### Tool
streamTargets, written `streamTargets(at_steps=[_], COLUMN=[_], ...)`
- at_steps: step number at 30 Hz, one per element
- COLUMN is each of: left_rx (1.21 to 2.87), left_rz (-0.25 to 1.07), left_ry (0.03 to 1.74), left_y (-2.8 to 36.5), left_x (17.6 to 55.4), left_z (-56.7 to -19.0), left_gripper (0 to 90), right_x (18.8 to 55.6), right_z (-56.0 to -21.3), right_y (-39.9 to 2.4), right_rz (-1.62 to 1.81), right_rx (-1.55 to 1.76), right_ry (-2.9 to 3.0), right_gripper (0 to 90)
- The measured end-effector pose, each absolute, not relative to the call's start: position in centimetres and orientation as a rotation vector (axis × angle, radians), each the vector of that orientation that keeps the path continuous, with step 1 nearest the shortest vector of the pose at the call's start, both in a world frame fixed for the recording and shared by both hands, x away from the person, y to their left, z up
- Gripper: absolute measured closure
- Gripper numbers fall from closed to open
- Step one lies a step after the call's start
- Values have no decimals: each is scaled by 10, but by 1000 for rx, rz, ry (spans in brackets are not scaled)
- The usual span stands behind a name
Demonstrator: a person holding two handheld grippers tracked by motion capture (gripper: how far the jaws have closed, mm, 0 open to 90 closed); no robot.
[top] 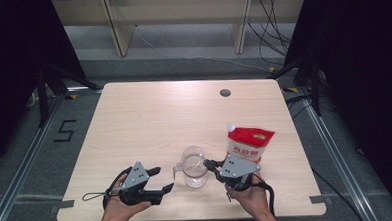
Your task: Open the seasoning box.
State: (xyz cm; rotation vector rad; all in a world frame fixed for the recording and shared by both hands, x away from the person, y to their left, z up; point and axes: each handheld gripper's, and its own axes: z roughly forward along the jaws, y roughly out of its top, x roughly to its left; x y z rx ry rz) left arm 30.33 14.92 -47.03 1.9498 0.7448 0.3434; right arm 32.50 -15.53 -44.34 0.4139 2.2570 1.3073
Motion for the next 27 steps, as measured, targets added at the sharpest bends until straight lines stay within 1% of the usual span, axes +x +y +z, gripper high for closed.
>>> streamTargets(at_steps=[2,3,7,8,12,27], left_rx=[1970,1963,1989,1989,1993,1978], left_rz=[335,307,300,300,284,307], left_ry=[751,769,783,783,801,834], left_y=[150,151,153,153,154,158], left_x=[301,297,293,293,292,291], left_z=[-474,-478,-485,-485,-490,-493], left_gripper=[242,231,157,151,151,152], right_x=[325,324,322,322,323,318], right_z=[-442,-441,-437,-437,-435,-430], right_y=[-155,-153,-147,-147,-140,-121], right_rz=[1310,1321,1328,1328,1337,1363], right_rx=[414,403,401,401,370,314], right_ry=[2254,2248,2245,2245,2247,2247], right_gripper=[876,877,872,872,867,859])
